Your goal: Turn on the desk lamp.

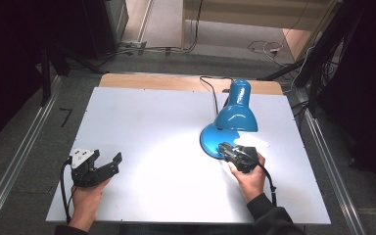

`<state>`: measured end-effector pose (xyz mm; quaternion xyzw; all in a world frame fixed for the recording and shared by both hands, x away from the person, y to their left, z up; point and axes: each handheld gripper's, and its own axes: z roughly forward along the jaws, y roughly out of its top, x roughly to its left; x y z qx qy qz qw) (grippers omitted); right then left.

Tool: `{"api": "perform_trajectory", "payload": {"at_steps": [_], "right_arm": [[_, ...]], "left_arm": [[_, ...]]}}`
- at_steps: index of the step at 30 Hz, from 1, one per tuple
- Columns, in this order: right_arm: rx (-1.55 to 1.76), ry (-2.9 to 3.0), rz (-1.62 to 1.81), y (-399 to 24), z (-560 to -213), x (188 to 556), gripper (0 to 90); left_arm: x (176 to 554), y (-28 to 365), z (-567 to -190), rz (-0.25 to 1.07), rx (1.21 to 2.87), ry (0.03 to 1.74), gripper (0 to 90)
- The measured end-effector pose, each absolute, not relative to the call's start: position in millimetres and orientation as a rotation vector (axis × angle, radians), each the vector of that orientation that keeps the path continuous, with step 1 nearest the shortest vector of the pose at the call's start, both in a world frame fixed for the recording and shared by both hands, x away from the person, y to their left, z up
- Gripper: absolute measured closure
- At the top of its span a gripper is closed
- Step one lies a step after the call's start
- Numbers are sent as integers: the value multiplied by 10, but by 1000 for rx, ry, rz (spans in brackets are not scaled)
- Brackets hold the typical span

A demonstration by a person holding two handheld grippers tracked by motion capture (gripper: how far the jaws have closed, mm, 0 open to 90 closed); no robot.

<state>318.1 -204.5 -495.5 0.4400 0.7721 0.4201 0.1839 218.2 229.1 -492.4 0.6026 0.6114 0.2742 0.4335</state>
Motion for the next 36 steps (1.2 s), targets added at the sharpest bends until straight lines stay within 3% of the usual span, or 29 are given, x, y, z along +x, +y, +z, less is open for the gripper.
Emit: {"api": "perform_trajectory", "payload": {"at_steps": [18,36], "right_arm": [[1258,2193,1197,-2239,-4868,3075,368],[1263,2194,1199,-2337,-4830,3033,314]], "left_arm": [[2185,2288,-4923,681,1501,1522,191],[2193,2284,-4922,678,1499,1522,191]]}}
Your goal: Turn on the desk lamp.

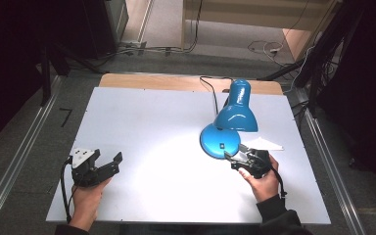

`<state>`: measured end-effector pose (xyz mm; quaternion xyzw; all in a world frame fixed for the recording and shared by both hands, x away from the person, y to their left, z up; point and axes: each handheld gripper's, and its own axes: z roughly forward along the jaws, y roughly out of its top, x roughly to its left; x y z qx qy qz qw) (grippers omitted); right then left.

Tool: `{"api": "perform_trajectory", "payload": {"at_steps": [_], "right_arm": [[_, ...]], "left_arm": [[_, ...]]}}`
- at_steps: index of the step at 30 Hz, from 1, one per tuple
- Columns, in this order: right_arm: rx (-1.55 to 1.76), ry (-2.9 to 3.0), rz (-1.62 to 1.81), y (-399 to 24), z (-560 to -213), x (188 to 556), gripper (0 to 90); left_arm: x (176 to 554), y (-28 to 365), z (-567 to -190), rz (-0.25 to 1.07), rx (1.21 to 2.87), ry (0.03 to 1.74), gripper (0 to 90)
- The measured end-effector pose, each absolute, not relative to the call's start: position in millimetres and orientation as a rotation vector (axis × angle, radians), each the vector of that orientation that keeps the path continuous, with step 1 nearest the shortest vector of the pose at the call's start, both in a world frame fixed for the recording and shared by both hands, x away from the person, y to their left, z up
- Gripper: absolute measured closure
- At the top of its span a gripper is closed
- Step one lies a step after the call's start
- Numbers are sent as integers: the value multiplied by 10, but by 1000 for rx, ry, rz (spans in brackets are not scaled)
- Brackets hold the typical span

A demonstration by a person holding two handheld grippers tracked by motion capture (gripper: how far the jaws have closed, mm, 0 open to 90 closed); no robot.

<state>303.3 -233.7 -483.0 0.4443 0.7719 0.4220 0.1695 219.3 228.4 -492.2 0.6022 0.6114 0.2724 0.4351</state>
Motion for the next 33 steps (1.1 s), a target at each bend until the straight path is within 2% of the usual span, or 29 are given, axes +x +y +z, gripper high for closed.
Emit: {"api": "perform_trajectory", "payload": {"at_steps": [33], "right_arm": [[1310,2161,1176,-2726,-4804,2907,281]], "left_arm": [[2195,2277,-4923,680,1504,1522,191]]}}
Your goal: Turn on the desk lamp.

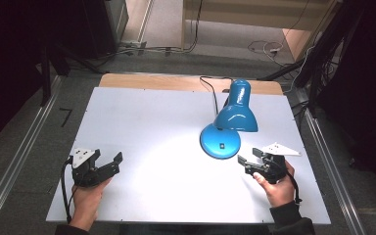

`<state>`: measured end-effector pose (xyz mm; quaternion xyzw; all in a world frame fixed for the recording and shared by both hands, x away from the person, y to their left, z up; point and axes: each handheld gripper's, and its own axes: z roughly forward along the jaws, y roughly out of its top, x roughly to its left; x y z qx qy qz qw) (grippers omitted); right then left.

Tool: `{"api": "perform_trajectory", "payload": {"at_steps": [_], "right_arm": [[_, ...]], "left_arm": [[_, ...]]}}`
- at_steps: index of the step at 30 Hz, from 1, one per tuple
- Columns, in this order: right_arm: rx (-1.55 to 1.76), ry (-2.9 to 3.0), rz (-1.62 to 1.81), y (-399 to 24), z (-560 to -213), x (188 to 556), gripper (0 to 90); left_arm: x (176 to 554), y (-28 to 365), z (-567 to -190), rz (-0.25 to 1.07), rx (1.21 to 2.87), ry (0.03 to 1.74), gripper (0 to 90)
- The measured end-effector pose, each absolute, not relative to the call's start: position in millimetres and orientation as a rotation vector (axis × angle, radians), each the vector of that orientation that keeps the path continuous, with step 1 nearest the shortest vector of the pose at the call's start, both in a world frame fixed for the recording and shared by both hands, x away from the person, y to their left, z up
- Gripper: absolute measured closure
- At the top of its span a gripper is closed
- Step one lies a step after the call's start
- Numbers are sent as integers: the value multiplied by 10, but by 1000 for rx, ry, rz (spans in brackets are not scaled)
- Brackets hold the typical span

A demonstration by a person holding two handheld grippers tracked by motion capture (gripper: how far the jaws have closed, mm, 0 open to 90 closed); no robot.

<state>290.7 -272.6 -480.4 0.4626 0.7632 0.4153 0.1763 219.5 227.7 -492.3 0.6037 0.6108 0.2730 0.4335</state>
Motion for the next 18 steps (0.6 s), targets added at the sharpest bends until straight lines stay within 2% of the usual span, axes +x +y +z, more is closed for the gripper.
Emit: {"api": "perform_trajectory", "payload": {"at_steps": [18], "right_arm": [[1335,2153,1133,-2893,-4817,2849,276]], "left_arm": [[2194,2279,-4922,679,1501,1524,191]]}}
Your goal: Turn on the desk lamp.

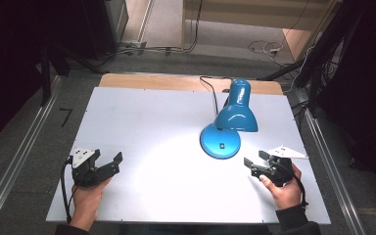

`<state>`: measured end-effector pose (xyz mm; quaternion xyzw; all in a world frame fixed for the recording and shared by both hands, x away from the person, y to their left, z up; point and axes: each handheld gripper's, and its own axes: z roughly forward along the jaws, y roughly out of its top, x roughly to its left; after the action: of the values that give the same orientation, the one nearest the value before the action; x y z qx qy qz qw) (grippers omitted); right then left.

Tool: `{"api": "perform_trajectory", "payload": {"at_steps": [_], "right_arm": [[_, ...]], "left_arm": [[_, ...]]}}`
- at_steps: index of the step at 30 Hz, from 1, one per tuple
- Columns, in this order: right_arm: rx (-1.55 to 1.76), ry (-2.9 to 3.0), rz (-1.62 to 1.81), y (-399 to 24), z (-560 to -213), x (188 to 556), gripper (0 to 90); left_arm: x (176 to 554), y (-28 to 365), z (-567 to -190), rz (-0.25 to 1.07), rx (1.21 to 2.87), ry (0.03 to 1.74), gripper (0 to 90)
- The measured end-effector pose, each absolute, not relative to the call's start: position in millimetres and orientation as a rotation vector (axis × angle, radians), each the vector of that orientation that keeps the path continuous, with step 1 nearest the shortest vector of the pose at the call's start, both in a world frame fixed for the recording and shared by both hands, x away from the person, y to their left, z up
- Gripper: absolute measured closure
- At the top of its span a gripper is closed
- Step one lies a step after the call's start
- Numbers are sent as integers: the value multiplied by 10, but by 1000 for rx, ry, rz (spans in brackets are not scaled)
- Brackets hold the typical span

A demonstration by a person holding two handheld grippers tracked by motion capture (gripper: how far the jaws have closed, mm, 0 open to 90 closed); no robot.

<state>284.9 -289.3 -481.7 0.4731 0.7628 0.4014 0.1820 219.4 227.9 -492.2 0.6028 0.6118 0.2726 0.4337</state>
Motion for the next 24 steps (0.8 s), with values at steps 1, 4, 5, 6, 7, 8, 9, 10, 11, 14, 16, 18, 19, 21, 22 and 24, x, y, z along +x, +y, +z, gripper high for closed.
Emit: {"api": "perform_trajectory", "payload": {"at_steps": [1,4,5,6,7,8,9,10,11,14,16,18,19,21,22,24], "right_arm": [[1335,2149,1127,-2905,-4815,2846,276],[1342,2143,1123,-2953,-4812,2831,274],[1338,2140,1119,-2973,-4811,2826,274],[1345,2137,1118,-2991,-4810,2819,274],[1351,2135,1119,-3012,-4808,2813,273],[1353,2130,1118,-3032,-4809,2810,273],[1357,2127,1117,-3049,-4809,2805,273],[1361,2123,1115,-3067,-4808,2801,273],[1365,2121,1115,-3081,-4807,2797,273],[1374,2114,1115,-3124,-4803,2784,271],[1375,2108,1115,-3154,-4800,2776,272],[1383,2101,1114,-3180,-4798,2768,271],[1384,2098,1117,-3192,-4799,2766,271],[1390,2096,1114,-3213,-4800,2760,271],[1391,2095,1111,-3222,-4802,2759,271],[1393,2095,1111,-3238,-4801,2752,270]], "left_arm": [[2193,2279,-4921,680,1502,1524,191],[2192,2280,-4921,680,1500,1524,191],[2192,2281,-4922,681,1501,1525,191],[2193,2280,-4923,679,1503,1525,191],[2194,2279,-4924,680,1505,1524,191],[2195,2276,-4924,680,1503,1524,191],[2196,2274,-4923,680,1504,1523,191],[2196,2274,-4923,680,1508,1521,191],[2197,2273,-4924,679,1507,1520,191],[2197,2273,-4925,679,1507,1523,191],[2196,2274,-4925,680,1506,1524,191],[2196,2274,-4926,679,1507,1524,191],[2197,2273,-4926,679,1508,1524,191],[2198,2271,-4926,678,1508,1523,191],[2197,2271,-4926,679,1508,1522,191],[2197,2271,-4926,679,1508,1522,191]]}}
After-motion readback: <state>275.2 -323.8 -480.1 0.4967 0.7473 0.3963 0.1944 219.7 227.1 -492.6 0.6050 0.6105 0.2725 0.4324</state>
